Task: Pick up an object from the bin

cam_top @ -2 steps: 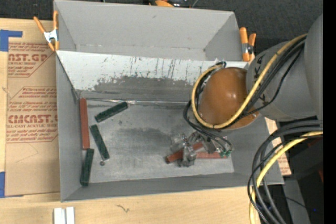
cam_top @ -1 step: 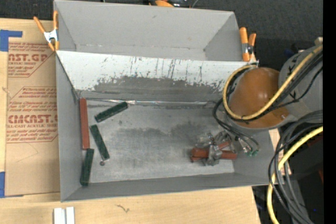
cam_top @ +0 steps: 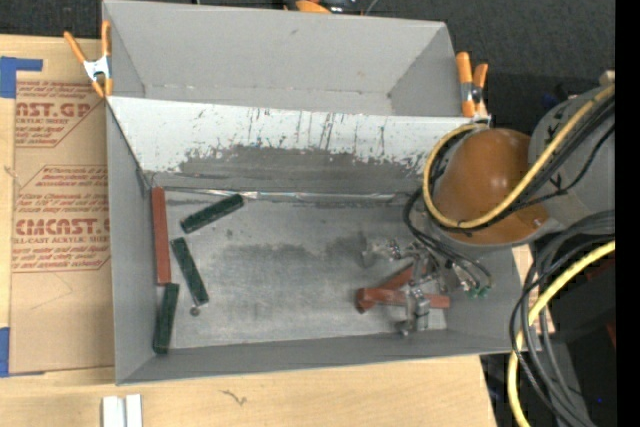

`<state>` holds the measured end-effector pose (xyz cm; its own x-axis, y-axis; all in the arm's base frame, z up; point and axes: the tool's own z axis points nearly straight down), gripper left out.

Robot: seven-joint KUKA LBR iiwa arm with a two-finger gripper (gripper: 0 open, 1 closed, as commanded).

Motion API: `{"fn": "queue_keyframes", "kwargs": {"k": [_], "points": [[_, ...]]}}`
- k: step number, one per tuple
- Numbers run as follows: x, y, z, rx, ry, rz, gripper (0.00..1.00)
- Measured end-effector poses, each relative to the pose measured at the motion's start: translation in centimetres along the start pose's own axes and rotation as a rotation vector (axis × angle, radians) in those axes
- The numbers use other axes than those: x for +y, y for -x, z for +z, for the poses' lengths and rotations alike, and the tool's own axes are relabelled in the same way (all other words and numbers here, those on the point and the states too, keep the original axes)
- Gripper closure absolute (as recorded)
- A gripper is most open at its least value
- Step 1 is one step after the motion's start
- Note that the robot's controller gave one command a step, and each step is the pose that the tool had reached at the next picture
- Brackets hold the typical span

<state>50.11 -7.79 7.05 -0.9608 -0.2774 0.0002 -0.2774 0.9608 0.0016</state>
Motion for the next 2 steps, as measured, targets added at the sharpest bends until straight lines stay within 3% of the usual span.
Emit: {"fn": "queue_keyframes", "kwargs": {"k": [1,2], "points": [[0.0,0.0,0.0,-0.001,0.001,-0.001,1.00],[-5.0,-1.8,-16.6,-0.008,-0.008,-0.082,1.00]]}}
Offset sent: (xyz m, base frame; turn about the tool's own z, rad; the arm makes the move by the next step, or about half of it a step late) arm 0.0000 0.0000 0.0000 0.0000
